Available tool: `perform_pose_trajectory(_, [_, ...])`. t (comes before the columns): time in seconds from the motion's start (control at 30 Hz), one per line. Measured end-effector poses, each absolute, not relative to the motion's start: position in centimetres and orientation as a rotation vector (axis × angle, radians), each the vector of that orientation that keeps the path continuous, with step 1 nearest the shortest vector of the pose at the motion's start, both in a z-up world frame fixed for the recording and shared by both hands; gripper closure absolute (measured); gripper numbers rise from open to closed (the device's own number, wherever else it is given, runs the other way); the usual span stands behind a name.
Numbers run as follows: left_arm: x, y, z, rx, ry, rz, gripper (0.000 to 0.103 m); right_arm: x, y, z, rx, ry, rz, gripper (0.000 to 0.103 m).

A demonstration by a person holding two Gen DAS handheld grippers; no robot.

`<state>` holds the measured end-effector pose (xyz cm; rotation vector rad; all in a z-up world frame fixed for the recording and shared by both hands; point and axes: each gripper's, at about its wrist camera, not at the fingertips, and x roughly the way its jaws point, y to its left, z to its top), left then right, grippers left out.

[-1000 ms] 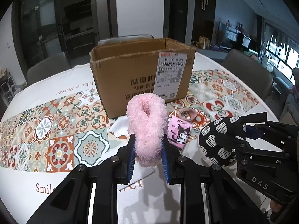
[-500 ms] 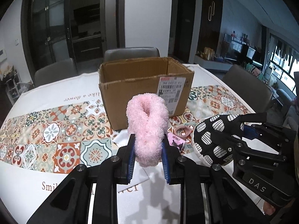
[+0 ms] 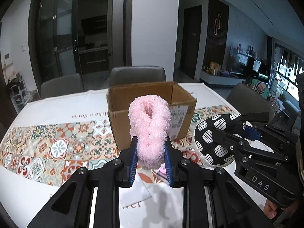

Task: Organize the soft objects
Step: 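Lift the headband with the left tool while the right tool carries the slipper toward the box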

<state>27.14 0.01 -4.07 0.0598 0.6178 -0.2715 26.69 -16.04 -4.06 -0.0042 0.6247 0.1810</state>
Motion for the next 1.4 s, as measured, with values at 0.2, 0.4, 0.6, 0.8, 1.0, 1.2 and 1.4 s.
perform_pose_trajectory(0.2, [27.8,-0.1,-2.8,0.062,0.575,-0.265,0.078,27.5,-16.5,-2.6,0.002,0.575,0.184,0.069])
perform_pose_trajectory(0.4, [28.7,-0.5,-1.5,0.073,0.533,-0.263,0.078,28.4,-16.9,-1.4,0.004,0.535,0.187,0.069])
perform_pose_trajectory(0.6, [30.1,-0.7,-0.2,0.080,0.490,-0.261,0.078,29.5,-17.1,-0.2,0.013,0.495,0.184,0.069])
perform_pose_trajectory(0.8, [31.7,-0.8,0.9,0.090,0.449,-0.249,0.078,30.9,-17.3,1.0,0.010,0.448,0.178,0.069])
perform_pose_trajectory(1.0, [33.4,-0.8,1.1,0.090,0.431,-0.234,0.078,32.8,-17.4,1.6,0.008,0.416,0.180,0.068])
perform_pose_trajectory(1.2, [35.4,-0.6,0.9,0.088,0.430,-0.217,0.078,35.0,-17.3,1.5,0.004,0.406,0.188,0.068])
perform_pose_trajectory(1.4, [37.3,-0.8,0.0,0.089,0.444,-0.209,0.077,36.5,-17.0,1.0,0.002,0.413,0.196,0.068])
